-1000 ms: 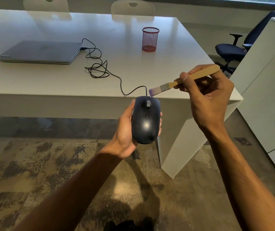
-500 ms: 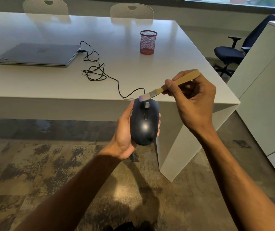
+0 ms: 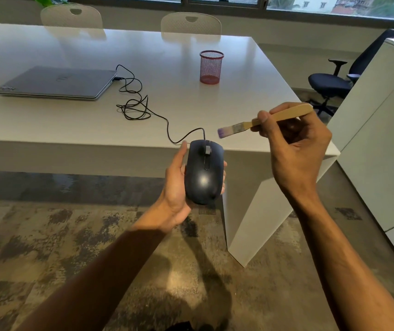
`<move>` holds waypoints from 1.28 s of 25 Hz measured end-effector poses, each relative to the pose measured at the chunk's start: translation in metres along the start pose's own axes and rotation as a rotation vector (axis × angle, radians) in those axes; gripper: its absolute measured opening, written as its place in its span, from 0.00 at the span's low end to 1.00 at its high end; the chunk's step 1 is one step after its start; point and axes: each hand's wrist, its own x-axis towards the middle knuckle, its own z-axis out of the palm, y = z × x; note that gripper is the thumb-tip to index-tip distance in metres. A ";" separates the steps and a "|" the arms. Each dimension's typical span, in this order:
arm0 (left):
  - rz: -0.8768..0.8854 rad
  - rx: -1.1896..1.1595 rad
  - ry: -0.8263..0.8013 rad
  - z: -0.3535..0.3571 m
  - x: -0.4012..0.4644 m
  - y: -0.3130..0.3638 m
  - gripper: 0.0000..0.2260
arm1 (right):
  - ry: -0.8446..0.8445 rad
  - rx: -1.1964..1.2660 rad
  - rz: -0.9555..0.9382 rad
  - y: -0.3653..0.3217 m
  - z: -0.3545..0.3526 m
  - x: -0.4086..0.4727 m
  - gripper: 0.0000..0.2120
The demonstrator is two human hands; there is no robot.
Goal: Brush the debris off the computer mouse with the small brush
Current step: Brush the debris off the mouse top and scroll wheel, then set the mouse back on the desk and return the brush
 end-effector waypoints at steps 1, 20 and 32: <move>0.011 -0.007 -0.005 0.001 0.004 0.001 0.30 | 0.001 0.001 0.004 0.001 -0.004 0.002 0.04; 0.113 0.427 0.272 -0.004 0.138 0.074 0.21 | 0.034 0.036 0.094 0.054 -0.016 0.064 0.05; 0.082 0.760 0.308 -0.045 0.264 0.114 0.22 | 0.107 -0.026 0.121 0.113 0.046 0.133 0.04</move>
